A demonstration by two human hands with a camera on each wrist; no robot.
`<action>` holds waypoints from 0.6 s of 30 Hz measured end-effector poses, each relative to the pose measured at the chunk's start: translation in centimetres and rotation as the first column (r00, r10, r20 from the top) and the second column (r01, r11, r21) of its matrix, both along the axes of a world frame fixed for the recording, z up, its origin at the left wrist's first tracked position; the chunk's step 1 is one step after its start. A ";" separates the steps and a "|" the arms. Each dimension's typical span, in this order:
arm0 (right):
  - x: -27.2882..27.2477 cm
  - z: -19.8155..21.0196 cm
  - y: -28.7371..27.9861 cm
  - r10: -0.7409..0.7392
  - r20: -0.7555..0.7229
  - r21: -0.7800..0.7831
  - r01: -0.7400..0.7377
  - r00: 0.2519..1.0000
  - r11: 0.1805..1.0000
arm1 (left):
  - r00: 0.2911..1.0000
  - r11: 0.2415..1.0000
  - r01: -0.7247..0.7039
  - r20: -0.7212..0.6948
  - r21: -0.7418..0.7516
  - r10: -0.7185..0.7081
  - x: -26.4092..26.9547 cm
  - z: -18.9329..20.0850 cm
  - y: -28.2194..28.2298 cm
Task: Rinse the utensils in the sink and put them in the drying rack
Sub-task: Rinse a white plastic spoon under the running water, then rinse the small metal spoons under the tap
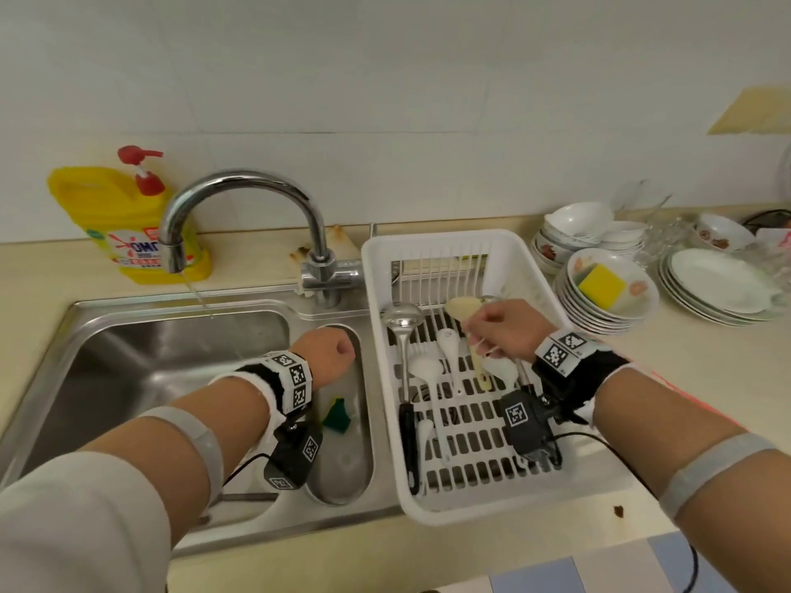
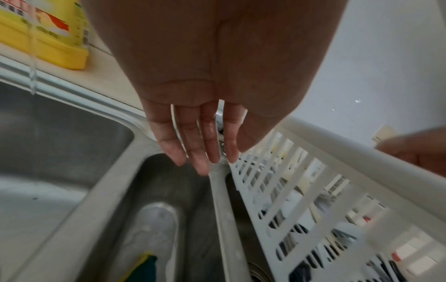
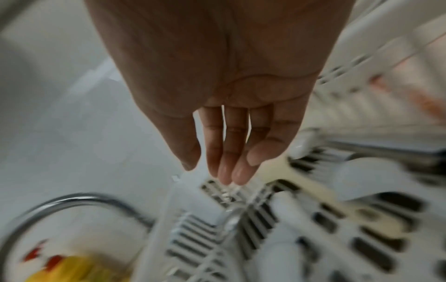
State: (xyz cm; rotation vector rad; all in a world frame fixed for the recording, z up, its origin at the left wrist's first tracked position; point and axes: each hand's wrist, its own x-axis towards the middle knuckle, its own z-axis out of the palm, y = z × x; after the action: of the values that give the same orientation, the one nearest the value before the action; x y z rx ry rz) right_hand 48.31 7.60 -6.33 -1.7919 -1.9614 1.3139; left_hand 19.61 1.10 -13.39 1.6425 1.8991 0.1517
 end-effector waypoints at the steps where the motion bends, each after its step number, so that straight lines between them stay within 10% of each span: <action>1: -1.7 1.1 -0.2 0.032 -0.036 0.056 -0.029 0.999 0.998 | 1.000 1.000 -0.012 0.020 -0.002 0.012 -0.9 0.0 -0.3; 8: -18.1 4.3 -3.6 0.458 -0.080 0.163 -0.442 0.885 0.882 | 0.996 0.999 -0.041 0.079 -0.027 0.043 -10.7 -0.4 -3.9; 18: -35.2 -16.0 -8.8 0.638 0.147 -0.328 -0.571 0.756 0.752 | 0.998 0.981 -0.058 -0.026 -0.187 0.054 -26.9 -5.4 -10.2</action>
State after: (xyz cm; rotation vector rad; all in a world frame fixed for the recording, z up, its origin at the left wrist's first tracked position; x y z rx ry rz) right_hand 13.13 -1.22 -22.32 -1.5166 -2.8042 1.6603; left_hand -7.26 -9.05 -18.77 1.4712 1.9134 -0.0219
